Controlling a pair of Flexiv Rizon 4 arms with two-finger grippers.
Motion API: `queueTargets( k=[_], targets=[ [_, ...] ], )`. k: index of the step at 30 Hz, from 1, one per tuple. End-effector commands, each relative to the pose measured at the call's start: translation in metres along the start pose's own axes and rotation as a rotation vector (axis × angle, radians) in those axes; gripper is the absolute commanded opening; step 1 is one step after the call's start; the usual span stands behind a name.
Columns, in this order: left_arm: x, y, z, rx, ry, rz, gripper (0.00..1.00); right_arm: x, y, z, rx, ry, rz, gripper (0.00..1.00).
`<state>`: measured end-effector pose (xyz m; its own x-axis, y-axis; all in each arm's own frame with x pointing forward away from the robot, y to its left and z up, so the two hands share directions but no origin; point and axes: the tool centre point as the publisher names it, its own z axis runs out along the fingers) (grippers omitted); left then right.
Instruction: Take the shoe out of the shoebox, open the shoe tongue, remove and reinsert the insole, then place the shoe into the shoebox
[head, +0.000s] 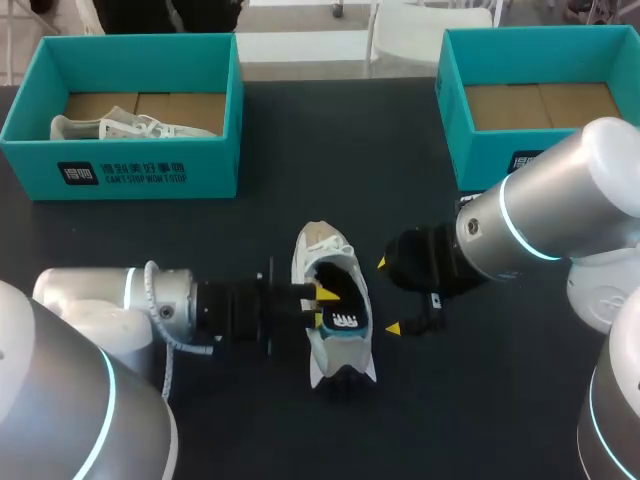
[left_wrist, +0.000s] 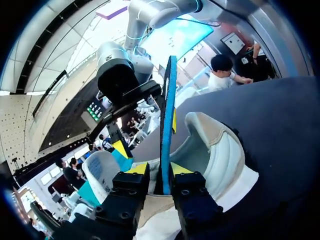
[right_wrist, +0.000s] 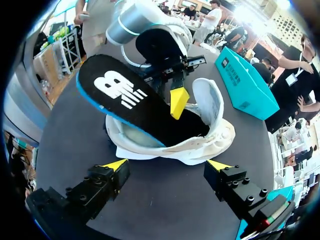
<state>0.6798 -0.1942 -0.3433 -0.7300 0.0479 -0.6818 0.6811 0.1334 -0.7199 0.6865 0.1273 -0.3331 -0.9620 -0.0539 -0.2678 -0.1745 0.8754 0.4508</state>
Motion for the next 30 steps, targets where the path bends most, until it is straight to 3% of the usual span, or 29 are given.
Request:
queueTargets(
  k=[1,13,17,19,30],
  targets=[
    [-0.001,-0.013,-0.009,0.011,-0.004,0.016,0.42,0.001,0.0,0.001,-0.001,-0.002,0.0,1.0],
    [-0.002,-0.048,-0.011,0.059,0.01,0.065,0.36,0.001,0.0,0.001,-0.001,-0.002,0.0,1.0],
    [0.006,-0.042,-0.003,0.061,0.03,0.042,0.18,0.001,0.0,0.001,-0.001,-0.002,0.0,1.0],
    [0.01,-0.036,0.001,0.053,0.046,0.035,0.0,0.001,0.0,0.001,-0.001,-0.002,0.0,1.0],
    [0.01,0.002,0.002,0.007,0.035,0.02,0.0,0.001,0.0,0.001,-0.001,-0.002,0.0,1.0]
  ],
)
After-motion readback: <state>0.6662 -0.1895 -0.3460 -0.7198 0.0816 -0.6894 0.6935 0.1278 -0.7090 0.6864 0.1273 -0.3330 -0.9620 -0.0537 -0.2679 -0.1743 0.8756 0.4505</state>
